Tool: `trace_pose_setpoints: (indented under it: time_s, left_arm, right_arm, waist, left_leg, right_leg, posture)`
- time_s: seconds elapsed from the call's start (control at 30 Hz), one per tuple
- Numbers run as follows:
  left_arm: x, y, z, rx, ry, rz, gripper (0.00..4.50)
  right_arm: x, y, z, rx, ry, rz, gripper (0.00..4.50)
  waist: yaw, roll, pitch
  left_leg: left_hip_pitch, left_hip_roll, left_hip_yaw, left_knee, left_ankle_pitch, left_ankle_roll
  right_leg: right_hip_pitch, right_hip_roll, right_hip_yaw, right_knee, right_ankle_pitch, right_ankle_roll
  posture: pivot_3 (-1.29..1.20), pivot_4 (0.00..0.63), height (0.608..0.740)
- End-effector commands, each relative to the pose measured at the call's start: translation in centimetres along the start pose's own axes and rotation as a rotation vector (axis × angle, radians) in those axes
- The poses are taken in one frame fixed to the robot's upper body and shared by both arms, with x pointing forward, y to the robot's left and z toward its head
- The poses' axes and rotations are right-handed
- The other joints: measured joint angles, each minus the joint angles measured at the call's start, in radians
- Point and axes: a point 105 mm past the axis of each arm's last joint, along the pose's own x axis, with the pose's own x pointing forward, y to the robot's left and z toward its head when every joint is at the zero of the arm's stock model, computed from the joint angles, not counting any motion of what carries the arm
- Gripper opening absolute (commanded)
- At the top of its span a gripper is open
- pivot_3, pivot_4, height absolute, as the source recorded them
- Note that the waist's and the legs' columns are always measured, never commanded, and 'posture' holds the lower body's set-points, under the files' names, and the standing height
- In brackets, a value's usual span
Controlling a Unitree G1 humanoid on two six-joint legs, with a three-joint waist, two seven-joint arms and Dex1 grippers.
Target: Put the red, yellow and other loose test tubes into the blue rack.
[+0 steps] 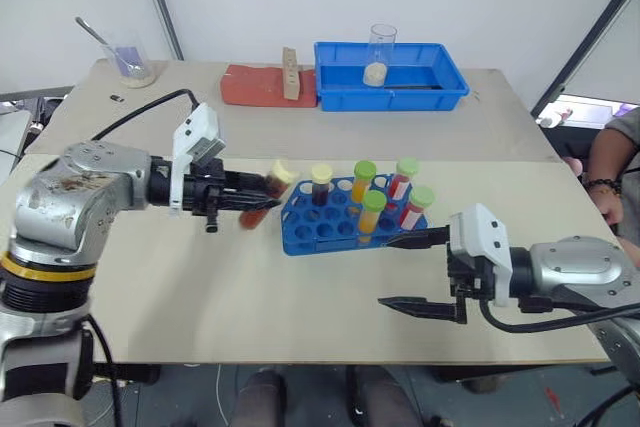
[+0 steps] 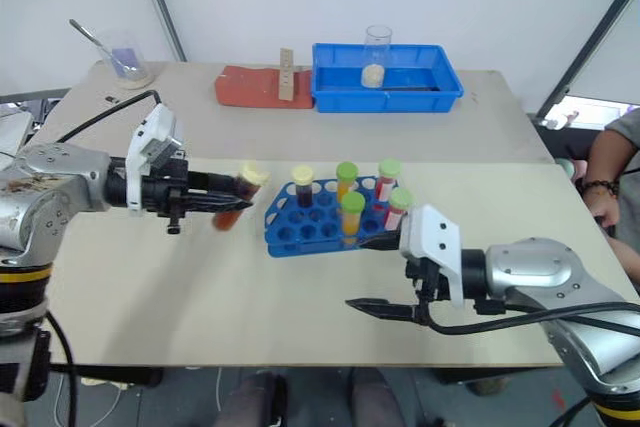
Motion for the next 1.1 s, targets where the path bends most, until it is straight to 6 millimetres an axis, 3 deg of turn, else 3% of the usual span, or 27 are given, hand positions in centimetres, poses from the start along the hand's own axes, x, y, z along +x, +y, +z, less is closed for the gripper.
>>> trace_pose_setpoints:
  time_s: [0.03,0.3,0.47,0.7,1.1]
  left_arm:
    - [1.6,-0.4,0.3,0.062,-0.124,0.062,0.93]
    - [6.8,-1.9,-1.6,0.197,-0.26,0.087,0.93]
    - [8.6,-1.2,-2.2,0.187,-0.294,0.116,0.93]
    - [8.6,0.1,-2.4,0.13,-0.299,0.145,0.93]
    - [8.2,-0.4,-3.6,0.076,-0.26,0.109,0.93]
  right_arm:
    - [-1.0,-0.5,0.6,-0.021,0.004,-0.064,4.5]
    - [-1.9,-0.6,-0.5,-0.021,0.083,-0.126,4.5]
    - [-2.2,-0.5,-0.4,-0.012,0.096,-0.134,4.5]
    - [-2.4,-0.1,-0.4,-0.001,0.1,-0.147,4.5]
    - [-2.4,-0.2,-0.4,0.004,0.096,-0.167,4.5]
  waist:
    - [-0.003,0.0,0.0]
    - [0.001,-0.001,0.0]
    - [0.0,-0.001,0.0]
    - [0.0,-0.001,0.0]
    - [-0.001,-0.001,0.0]
  left_leg:
    - [0.0,0.0,0.0,0.0,0.0,0.0]
    - [0.001,-0.001,0.0,0.0,0.0,0.0]
    - [0.001,-0.002,0.0,0.001,0.0,0.0]
    - [0.001,-0.002,0.0,0.0,0.0,0.0]
    - [0.002,-0.001,-0.001,0.0,0.0,0.0]
  right_leg:
    - [0.0,0.0,0.0,0.0,0.0,0.0]
    - [0.003,-0.001,0.001,-0.002,0.001,0.0]
    - [0.004,-0.001,0.001,-0.003,0.001,0.0]
    - [0.004,-0.001,0.001,-0.003,0.002,0.001]
    - [0.005,-0.001,0.0,-0.003,0.001,0.001]
  posture:
    - [0.0,0.15,0.74]
    - [0.0,0.15,0.74]
    - [0.0,0.15,0.74]
    - [0.0,0.15,0.74]
    - [0.0,0.15,0.74]
